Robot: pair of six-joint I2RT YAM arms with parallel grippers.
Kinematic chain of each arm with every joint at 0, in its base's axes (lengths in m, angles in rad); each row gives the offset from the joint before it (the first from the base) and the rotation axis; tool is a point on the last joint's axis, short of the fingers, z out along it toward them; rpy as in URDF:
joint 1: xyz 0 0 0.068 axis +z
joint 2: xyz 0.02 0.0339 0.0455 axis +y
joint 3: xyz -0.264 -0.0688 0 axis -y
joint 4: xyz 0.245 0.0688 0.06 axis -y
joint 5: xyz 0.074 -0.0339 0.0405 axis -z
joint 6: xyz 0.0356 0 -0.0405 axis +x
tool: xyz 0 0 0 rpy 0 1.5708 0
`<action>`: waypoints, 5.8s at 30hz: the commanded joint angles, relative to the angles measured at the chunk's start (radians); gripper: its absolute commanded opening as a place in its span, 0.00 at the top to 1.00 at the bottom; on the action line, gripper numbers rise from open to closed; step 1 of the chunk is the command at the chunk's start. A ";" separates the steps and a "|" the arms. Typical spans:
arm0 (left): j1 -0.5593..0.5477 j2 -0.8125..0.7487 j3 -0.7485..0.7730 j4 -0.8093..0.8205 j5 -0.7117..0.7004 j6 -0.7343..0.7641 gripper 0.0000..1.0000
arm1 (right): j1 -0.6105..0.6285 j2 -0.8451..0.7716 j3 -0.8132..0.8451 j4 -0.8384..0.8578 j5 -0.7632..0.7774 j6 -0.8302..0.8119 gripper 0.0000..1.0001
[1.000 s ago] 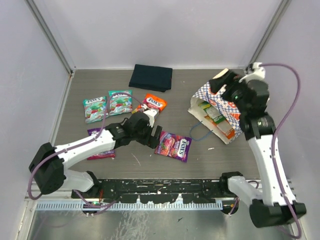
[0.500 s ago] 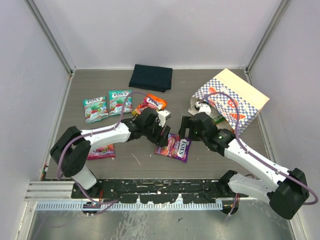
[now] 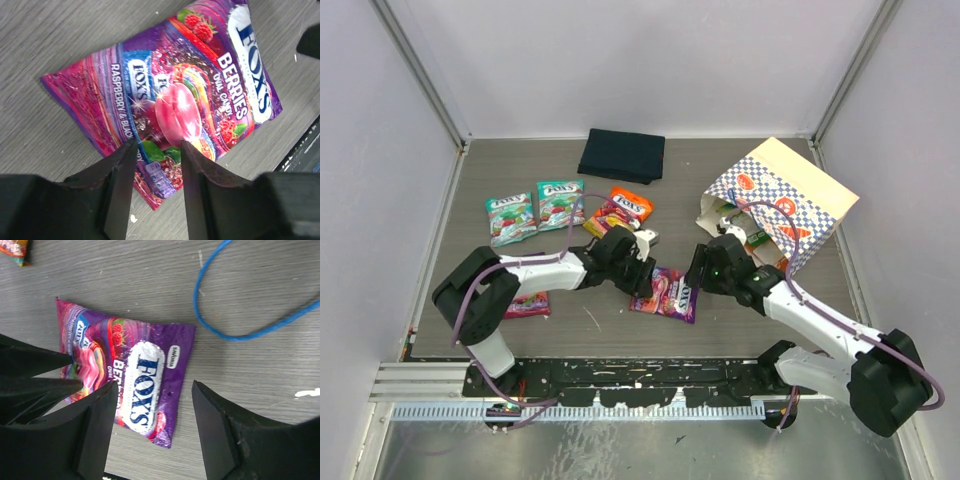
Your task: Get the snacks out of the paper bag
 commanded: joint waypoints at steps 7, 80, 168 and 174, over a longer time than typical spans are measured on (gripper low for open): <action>0.003 -0.097 -0.224 0.052 -0.240 -0.234 0.60 | 0.022 0.069 -0.050 0.160 -0.118 0.046 0.37; 0.045 -0.538 -0.406 -0.306 -0.563 -0.540 0.98 | 0.226 0.941 0.568 0.460 -0.440 -0.146 0.97; 0.112 -0.628 -0.117 -0.452 -0.573 -0.291 0.02 | 0.152 0.807 0.669 0.530 -0.495 -0.083 0.24; 0.117 -0.550 0.065 -0.483 -0.473 -0.113 0.02 | -0.003 0.573 0.571 0.490 -0.399 -0.039 0.23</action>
